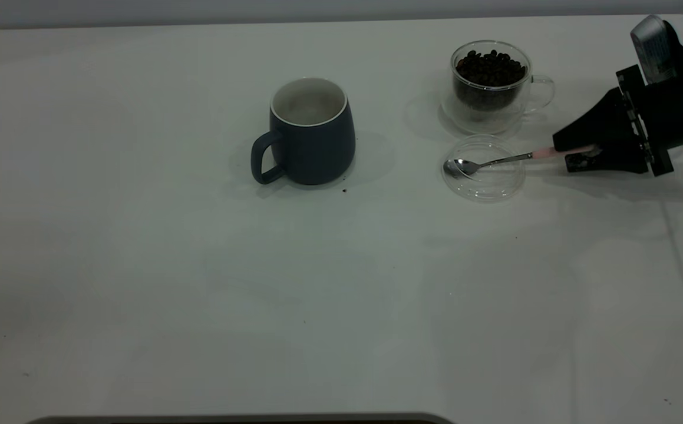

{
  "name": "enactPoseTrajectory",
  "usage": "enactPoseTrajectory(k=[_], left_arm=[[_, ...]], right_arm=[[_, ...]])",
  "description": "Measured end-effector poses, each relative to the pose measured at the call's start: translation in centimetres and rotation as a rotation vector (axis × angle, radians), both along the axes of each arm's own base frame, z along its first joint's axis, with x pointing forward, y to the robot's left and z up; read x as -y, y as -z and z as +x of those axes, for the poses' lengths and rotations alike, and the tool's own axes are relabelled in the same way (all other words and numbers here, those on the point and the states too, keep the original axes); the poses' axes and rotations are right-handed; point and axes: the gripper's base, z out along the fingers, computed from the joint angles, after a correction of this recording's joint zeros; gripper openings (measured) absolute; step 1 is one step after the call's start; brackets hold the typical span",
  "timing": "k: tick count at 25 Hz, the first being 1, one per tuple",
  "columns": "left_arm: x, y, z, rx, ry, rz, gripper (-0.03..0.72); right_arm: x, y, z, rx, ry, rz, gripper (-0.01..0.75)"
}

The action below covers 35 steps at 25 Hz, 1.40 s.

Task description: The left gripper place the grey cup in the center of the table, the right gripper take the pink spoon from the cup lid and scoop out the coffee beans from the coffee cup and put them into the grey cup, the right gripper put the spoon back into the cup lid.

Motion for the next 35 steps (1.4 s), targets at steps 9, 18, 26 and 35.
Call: enactPoseTrajectory(k=[9,18,26,35], left_arm=[[0.0,0.0,0.0,0.0,0.0,0.0,0.565],[0.0,0.0,0.0,0.0,0.0,0.0,0.565],[0.0,0.0,0.0,0.0,0.0,0.0,0.565],[0.0,0.0,0.0,0.0,0.0,0.0,0.565]], right_arm=[[0.8,-1.2,1.9,0.131,0.079,-0.173,0.471],[-1.3,-12.2,2.6,0.228,-0.159,-0.461,0.455],[-4.1,-25.4,-2.8,-0.04,-0.222,-0.861,0.38],[-5.2,-34.7,-12.7,0.06,-0.068,-0.921,0.372]])
